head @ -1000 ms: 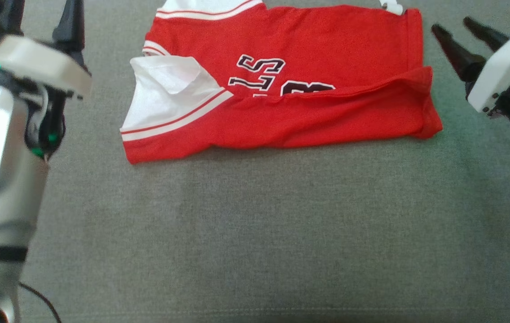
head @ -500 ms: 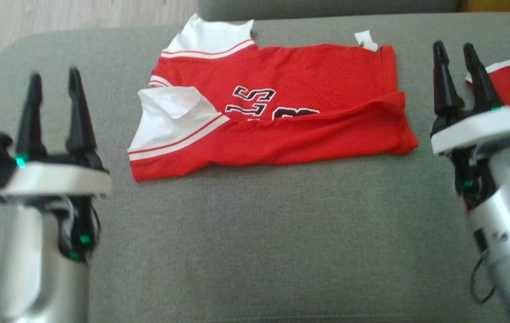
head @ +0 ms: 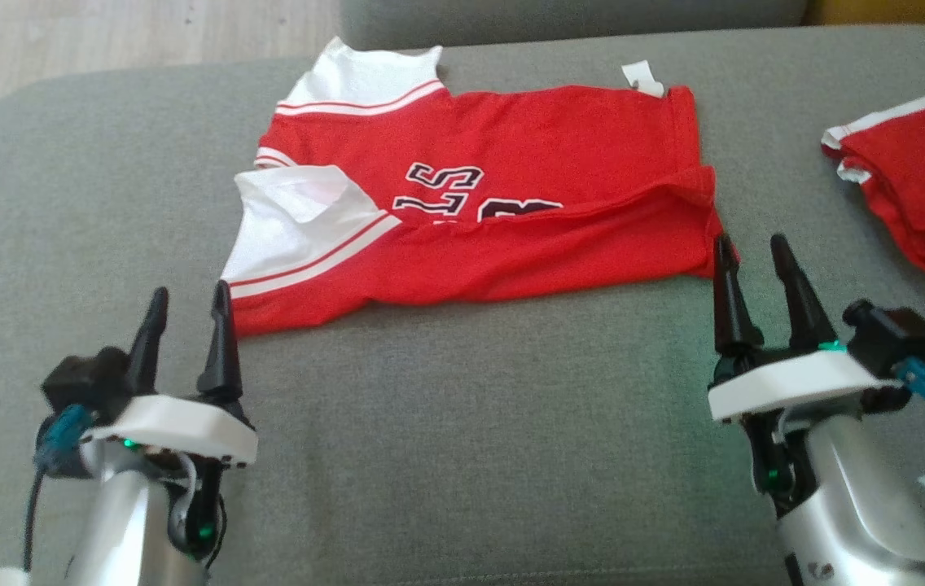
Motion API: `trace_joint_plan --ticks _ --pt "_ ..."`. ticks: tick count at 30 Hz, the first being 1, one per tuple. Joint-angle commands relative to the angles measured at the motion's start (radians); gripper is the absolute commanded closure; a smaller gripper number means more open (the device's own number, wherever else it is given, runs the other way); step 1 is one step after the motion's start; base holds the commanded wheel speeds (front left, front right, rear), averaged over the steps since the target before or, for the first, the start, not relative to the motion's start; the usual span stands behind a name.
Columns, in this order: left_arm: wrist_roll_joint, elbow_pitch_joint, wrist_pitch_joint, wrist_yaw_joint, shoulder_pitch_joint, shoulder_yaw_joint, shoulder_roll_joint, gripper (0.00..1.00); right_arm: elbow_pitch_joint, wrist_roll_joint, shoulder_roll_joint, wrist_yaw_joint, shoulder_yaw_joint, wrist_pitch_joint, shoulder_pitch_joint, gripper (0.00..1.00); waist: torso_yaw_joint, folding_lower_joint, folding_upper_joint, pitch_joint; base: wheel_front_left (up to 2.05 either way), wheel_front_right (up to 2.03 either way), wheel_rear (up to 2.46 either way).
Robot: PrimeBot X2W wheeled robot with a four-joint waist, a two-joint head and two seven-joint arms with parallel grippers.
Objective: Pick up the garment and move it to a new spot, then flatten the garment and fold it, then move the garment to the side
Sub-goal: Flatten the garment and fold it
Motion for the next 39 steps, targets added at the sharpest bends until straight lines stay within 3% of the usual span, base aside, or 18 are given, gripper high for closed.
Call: trace_joint_plan --ticks 1,7,13,18,26,27,28,34,39 --pt "0.017 0.017 -0.005 -0.003 -0.071 0.025 0.01 0.0 -0.05 -0.013 0.014 -0.001 0.012 0.005 -0.044 0.0 -0.014 0.0001 -0.0001 0.017 0.0 0.0 0.0" --pt "0.048 0.181 -0.005 0.003 -0.145 0.005 0.025 0.0 -0.089 -0.031 0.017 -0.001 0.002 0.029 -0.051 0.0 -0.039 0.0001 -0.0001 0.048 0.0 0.0 0.0" --pt "0.102 0.395 0.008 0.074 -0.239 -0.007 0.07 0.0 -0.123 -0.038 0.019 -0.001 0.016 0.048 -0.05 0.0 -0.07 0.0001 -0.0001 0.078 0.0 0.0 0.0" --pt "0.13 0.526 0.022 0.107 -0.298 -0.028 0.088 0.0 -0.142 -0.041 0.02 -0.001 0.023 0.06 -0.053 0.0 -0.086 0.0001 -0.0001 0.095 0.0 0.0 0.0" --pt "0.132 0.684 0.068 0.051 -0.362 -0.069 0.089 0.0 -0.162 -0.047 0.021 -0.001 0.019 0.071 -0.052 0.0 -0.095 0.0001 -0.0001 0.108 0.0 0.0 0.0" --pt "0.128 0.691 0.061 0.048 -0.369 -0.068 0.088 0.53 -0.162 -0.049 0.021 -0.001 0.015 0.073 -0.051 0.0 -0.093 0.0001 -0.0001 0.108 0.0 0.0 0.0" --pt "0.126 0.692 0.049 0.046 -0.376 -0.069 0.088 1.0 -0.161 -0.051 0.021 -0.001 0.012 0.077 -0.049 0.0 -0.089 0.0001 -0.0001 0.108 0.0 0.0 0.0" --pt "0.129 0.595 -0.003 0.059 -0.399 -0.074 0.083 1.0 -0.119 -0.091 0.021 -0.001 -0.04 0.129 -0.05 0.0 -0.046 0.0001 -0.0001 0.101 0.0 0.0 0.0" --pt "0.152 0.341 -0.005 0.059 -0.349 -0.087 0.079 1.0 -0.029 -0.105 0.021 -0.001 -0.1 0.203 -0.081 0.0 -0.002 0.0001 -0.0001 0.1 0.0 0.0 0.0"
